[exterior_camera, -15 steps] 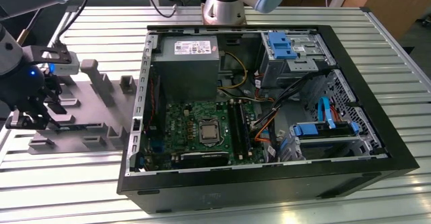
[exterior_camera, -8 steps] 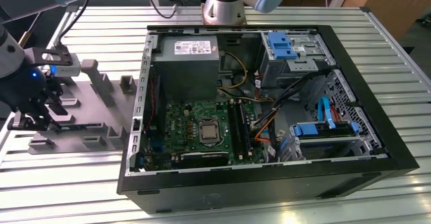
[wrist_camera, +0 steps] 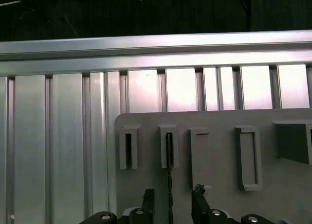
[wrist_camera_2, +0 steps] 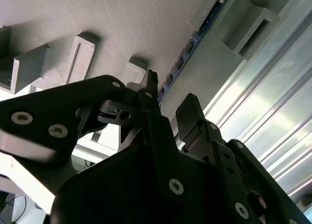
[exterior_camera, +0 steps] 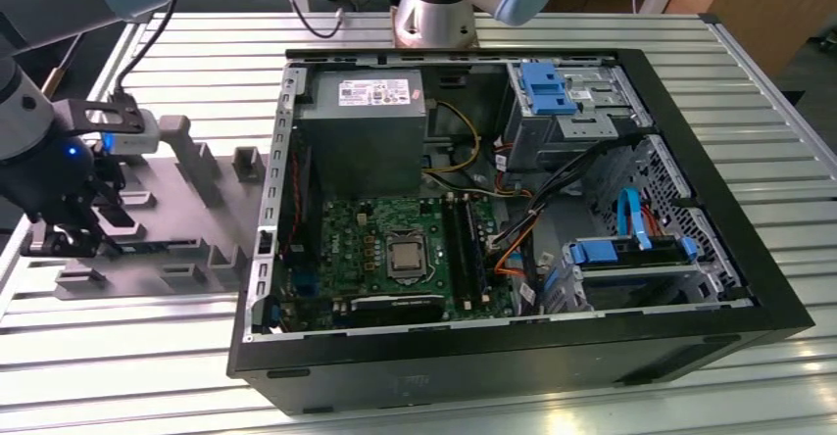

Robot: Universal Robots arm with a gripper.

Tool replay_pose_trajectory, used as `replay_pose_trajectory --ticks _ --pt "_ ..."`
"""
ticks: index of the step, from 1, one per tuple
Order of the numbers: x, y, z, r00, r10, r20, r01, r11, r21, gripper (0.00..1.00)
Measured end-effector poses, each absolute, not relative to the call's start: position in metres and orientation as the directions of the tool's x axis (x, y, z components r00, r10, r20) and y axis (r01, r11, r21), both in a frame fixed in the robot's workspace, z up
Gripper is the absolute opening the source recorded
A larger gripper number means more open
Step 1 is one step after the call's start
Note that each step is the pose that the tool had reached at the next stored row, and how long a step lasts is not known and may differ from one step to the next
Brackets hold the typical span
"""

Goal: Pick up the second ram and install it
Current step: 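Pick up the second ram and move it above second insertion slot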

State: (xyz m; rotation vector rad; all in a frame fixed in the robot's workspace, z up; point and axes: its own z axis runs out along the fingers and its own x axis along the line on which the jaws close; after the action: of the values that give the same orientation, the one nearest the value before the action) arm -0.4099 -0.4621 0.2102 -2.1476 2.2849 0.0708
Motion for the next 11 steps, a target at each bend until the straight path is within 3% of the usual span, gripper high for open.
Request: replay_pose_trajectory --ticks 11 --pt "-0.41 -0.463 0.198 -0.062 -0.997 -0.035 -0.998 0.061 0.028 0.43"
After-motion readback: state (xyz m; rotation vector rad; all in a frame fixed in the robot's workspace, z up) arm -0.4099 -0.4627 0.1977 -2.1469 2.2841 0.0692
